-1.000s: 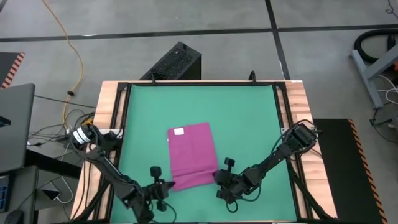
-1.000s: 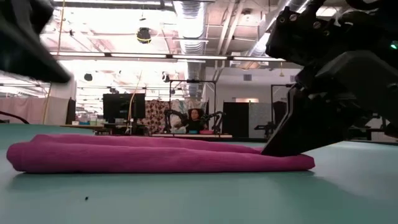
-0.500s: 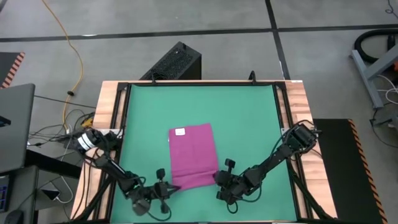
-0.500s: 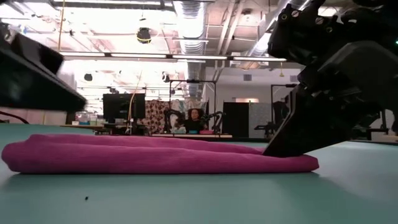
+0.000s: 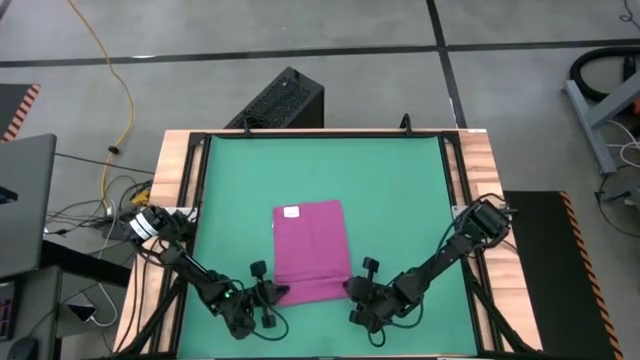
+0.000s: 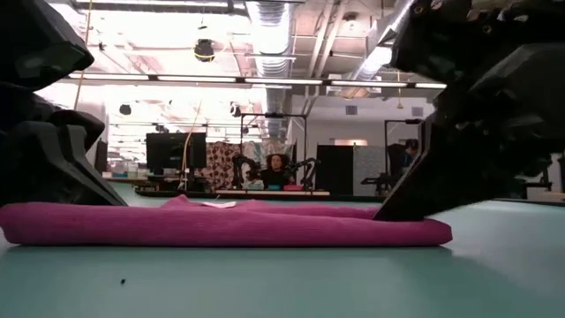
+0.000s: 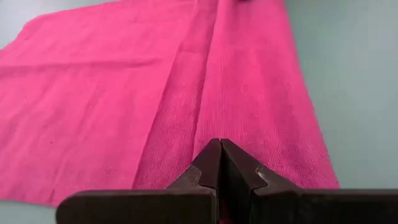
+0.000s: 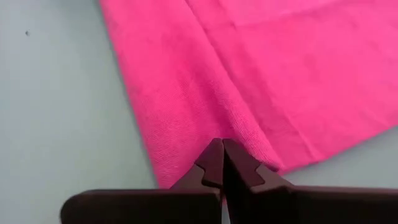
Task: Roll towel
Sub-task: Roll the pink towel
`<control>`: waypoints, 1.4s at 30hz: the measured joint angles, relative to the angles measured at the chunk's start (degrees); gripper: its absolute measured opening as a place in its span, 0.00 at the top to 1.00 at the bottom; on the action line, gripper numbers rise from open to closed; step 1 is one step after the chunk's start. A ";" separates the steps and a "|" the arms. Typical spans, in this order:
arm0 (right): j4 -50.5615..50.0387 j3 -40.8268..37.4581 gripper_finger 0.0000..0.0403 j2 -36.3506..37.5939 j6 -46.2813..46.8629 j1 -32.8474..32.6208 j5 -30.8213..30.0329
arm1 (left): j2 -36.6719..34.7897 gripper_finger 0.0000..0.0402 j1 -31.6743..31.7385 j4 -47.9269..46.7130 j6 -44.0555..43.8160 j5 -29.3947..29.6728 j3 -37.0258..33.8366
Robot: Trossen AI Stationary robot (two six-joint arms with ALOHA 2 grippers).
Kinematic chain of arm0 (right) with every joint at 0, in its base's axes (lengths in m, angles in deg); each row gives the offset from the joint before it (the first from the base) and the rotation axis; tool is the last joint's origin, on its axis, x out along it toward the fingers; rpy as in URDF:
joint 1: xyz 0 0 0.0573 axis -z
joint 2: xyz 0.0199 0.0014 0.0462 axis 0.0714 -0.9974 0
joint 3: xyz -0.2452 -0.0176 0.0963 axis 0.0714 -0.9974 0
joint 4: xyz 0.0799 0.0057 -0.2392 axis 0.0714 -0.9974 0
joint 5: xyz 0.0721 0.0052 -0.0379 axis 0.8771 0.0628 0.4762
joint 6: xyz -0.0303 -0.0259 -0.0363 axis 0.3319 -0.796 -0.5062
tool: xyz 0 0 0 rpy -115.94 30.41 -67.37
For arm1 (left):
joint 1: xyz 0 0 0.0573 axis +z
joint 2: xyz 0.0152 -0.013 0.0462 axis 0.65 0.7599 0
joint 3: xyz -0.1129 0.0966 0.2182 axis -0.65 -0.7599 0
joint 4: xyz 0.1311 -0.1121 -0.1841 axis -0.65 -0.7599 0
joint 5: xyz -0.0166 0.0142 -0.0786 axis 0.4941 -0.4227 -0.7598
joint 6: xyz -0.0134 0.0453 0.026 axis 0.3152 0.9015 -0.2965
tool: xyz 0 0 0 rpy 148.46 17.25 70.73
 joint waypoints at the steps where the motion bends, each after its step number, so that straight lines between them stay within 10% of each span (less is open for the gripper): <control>1: 0.00 0.00 0.94 0.46 -0.22 -0.33 -1.23 | 0.00 1.00 0.01 -0.38 -0.23 0.04 0.01; 10: 5.83 0.00 0.82 4.62 -17.17 -4.44 -4.87 | -0.02 1.00 0.12 -1.41 2.13 -0.13 0.07; 21: 9.15 0.00 0.40 4.18 -31.17 -2.94 1.21 | -0.07 1.00 2.91 -3.15 4.42 -4.56 0.07; 42: 27.07 -15.60 0.42 4.16 -31.16 0.05 4.60 | -0.20 1.00 3.31 -8.30 4.62 -6.49 0.14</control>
